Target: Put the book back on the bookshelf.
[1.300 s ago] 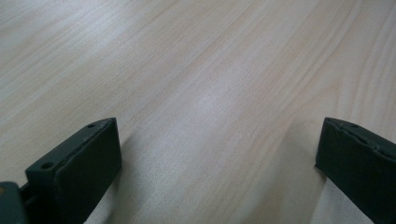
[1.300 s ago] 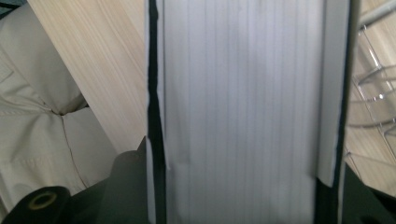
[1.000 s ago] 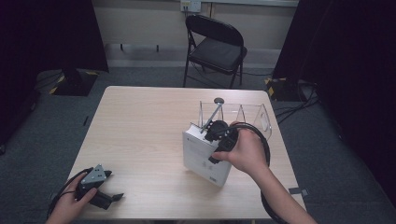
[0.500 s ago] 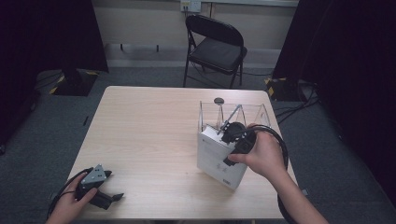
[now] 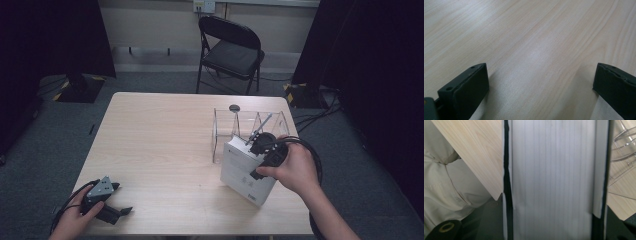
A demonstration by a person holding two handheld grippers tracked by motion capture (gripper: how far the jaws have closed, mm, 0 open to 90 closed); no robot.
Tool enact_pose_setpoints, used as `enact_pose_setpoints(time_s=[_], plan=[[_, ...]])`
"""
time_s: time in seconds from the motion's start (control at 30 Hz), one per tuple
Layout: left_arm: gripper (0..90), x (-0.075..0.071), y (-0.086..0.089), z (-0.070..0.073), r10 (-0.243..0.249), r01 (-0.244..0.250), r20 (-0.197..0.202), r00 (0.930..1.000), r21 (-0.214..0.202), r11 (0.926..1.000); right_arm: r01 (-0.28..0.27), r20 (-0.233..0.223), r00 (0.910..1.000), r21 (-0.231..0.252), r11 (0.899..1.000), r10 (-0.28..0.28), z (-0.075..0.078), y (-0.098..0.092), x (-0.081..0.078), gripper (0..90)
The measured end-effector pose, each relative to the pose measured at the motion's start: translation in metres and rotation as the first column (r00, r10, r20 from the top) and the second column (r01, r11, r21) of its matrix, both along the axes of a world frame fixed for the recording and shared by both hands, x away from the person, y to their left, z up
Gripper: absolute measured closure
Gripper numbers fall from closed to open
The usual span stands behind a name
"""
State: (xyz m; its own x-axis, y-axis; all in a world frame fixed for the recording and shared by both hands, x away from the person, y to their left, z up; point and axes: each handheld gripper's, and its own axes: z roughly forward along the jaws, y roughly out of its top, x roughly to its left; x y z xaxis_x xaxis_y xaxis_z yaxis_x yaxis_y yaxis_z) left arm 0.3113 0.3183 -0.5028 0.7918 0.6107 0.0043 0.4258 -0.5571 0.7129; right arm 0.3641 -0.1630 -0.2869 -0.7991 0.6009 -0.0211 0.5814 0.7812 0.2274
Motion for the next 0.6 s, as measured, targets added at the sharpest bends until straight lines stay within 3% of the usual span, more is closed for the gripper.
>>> enact_pose_setpoints(time_s=[0.6], plan=[[0.0,0.0,0.0,0.0,0.0,0.0,0.0,1.0,0.0,1.0,0.056,-0.005,0.9984,-0.006,0.998,-0.056,0.001,-0.031,-0.004,52.4]])
